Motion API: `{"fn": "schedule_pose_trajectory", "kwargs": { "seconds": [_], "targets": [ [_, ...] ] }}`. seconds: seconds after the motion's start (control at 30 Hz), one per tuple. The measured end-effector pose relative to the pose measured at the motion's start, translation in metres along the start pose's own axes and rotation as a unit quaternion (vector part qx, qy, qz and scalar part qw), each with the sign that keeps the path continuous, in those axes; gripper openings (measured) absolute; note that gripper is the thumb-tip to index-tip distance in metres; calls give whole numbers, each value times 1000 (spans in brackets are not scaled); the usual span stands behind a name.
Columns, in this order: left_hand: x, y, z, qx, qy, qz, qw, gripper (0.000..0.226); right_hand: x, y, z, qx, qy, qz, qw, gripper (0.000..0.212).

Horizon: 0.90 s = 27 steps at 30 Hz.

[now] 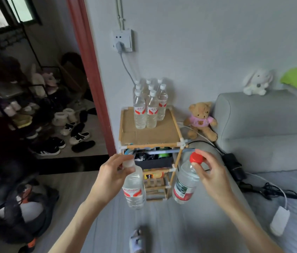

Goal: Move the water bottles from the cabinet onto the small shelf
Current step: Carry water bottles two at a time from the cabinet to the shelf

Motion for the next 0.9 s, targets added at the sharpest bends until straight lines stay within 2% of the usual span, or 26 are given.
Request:
{"fn": "schedule_pose_trajectory", "kwargs": {
  "seconds": [0.2, 0.43, 0.5, 0.57, 0.73, 0.9],
  "targets": [
    [38, -7, -117, 29, -19, 12, 999, 25, 5, 39, -96, 26, 8, -17, 999, 35],
    [76, 19, -264, 98, -75, -12, 992, 29, 10, 64, -209, 41, 36, 1, 999, 31],
    [86, 23, -300, 104, -86, -29, 990, 30, 15, 74, -231, 62, 27, -22, 997, 39],
    [100, 25, -328, 111, -102, -56, 987, 32, 20, 83, -250, 64, 15, -41, 997, 43],
    [130, 21, -381, 83, -124, -80, 986, 34, 29, 100, -287, 72, 8, -40, 997, 36],
    [146, 14, -411, 98, -150, -201, 963, 34, 35, 115, -308, 68, -21, -13, 997, 35]
  ]
}}
Point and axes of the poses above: each hand's wrist, its own z-axis away from the middle knuckle, its own x-axis out of the palm, y = z × x, the point moved 4 cm from there along -z, towards the middle knuckle, and after that the axes turned 1 degree about z, right-handed, at the moved point
